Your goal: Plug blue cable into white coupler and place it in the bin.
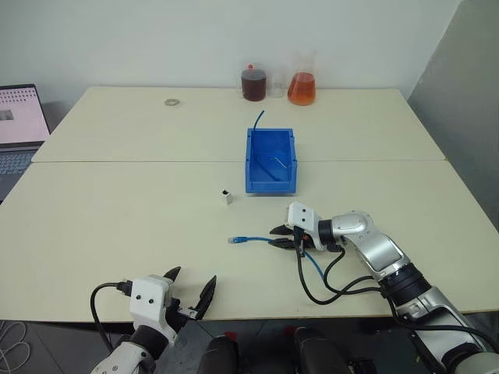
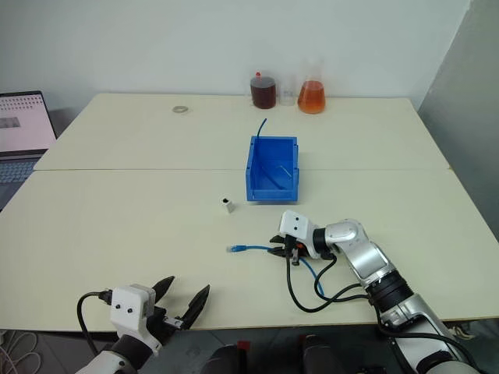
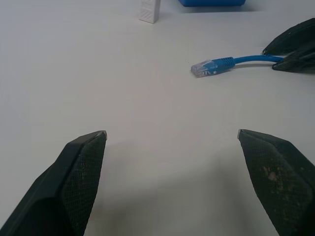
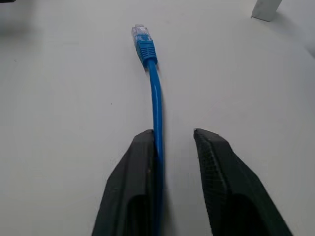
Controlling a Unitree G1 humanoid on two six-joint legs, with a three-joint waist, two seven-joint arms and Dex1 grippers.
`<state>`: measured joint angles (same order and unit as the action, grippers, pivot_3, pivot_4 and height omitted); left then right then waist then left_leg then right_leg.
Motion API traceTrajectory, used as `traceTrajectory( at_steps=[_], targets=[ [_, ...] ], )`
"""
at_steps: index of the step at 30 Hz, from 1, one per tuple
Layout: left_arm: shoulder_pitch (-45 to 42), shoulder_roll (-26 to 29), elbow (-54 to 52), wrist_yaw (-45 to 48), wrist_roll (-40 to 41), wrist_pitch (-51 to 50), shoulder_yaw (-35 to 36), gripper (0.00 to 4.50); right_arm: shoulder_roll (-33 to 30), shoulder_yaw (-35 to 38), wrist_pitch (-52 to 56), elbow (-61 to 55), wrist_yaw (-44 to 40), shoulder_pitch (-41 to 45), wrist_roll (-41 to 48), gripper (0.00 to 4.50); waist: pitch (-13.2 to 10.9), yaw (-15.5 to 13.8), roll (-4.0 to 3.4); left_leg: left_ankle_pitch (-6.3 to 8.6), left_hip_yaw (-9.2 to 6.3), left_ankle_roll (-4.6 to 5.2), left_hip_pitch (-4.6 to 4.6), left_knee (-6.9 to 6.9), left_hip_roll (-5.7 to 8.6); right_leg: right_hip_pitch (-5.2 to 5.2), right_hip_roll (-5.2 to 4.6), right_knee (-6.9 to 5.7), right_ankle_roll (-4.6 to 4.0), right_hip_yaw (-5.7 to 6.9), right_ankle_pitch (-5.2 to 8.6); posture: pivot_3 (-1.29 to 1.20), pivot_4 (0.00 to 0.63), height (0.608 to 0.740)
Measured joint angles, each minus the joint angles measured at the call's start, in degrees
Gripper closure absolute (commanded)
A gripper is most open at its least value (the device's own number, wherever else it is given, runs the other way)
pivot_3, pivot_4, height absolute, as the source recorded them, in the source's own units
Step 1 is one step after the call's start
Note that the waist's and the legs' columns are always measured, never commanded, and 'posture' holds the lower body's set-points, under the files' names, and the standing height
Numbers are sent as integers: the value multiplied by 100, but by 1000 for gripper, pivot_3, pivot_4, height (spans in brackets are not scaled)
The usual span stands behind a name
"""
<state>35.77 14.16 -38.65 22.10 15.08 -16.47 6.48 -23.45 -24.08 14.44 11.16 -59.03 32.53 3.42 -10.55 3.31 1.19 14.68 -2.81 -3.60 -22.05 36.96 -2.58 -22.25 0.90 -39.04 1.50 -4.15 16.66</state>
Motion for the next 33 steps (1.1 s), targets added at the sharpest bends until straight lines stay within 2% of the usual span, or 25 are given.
traceTrajectory(
  at_steps=[5, 8, 11, 13, 16, 19, 24, 29, 33],
  targets=[
    [-378, 412, 124, 270, 53, -5, 39, 0, -149, 64, 248, -210, -91, -57, 42, 1485, 0, -5, 0, 0, -3, 0, 0, 0, 0, 0, 1, -1, -1, 3, 0, 0, 150, 740],
    [-925, 978, 476, 750, 309, -162, 184, 0, -532, 274, 740, -795, -229, -382, 271, 744, -1, -84, -3, 0, -10, 0, -7, 0, 2, -2, 0, -2, -3, 11, 1, 0, 150, 740],
    [-1743, 1819, 1117, 1618, 543, -200, 192, 0, -1061, 702, 1457, -1658, -371, -810, 754, 47, -2, -152, -4, 0, -14, 0, -7, 0, 3, -1, 1, -4, -5, 15, 2, 0, 150, 740],
    [-2256, 2191, 1603, 2166, 620, -180, 175, 0, -1266, 1049, 1916, -2194, -475, -947, 1179, 47, -2, -139, -5, 0, -8, 0, -4, 1, 1, 1, 0, -2, -4, 12, 2, 0, 150, 740],
    [-3290, 2598, 2555, 3131, 606, 54, -257, 0, -1367, 1602, 2893, -2870, -414, -968, 1987, 47, -3, -112, -5, 0, -9, 0, -3, 0, -1, -1, 5, -4, -4, 14, 2, 0, 150, 740],
    [-3939, 2711, 3325, 3824, 431, 408, -636, 0, -1388, 1955, 3456, -3156, -215, -915, 2437, 47, -2, -105, -5, 0, -9, 0, -5, -1, -1, -1, 6, -2, -5, 13, 2, 0, 150, 740],
    [-5277, 2646, 5090, 4909, -111, 1441, -1398, 0, -1422, 2428, 4215, -3474, 285, -870, 2966, 47, -2, -151, -5, -1, -12, 1, -18, 1, 2, -6, 4, -1, -5, 18, 1, 0, 150, 740],
    [-6146, 2273, 6276, 5287, -445, 2316, -1713, 0, -1443, 2610, 4568, -3794, 702, -971, 3264, 47, 2, -183, -9, -1, -16, 2, -24, 6, 9, -4, -1, -1, -2, 20, 0, 0, 150, 740],
    [-6464, 2040, 6794, 5465, -532, 2636, -1799, 0, -1467, 2755, 4752, -4001, 975, -1123, 3457, 47, 6, -190, -15, -2, -16, 2, -25, 9, 12, -2, -2, -1, 3, 18, -2, 0, 150, 740]
  ],
)
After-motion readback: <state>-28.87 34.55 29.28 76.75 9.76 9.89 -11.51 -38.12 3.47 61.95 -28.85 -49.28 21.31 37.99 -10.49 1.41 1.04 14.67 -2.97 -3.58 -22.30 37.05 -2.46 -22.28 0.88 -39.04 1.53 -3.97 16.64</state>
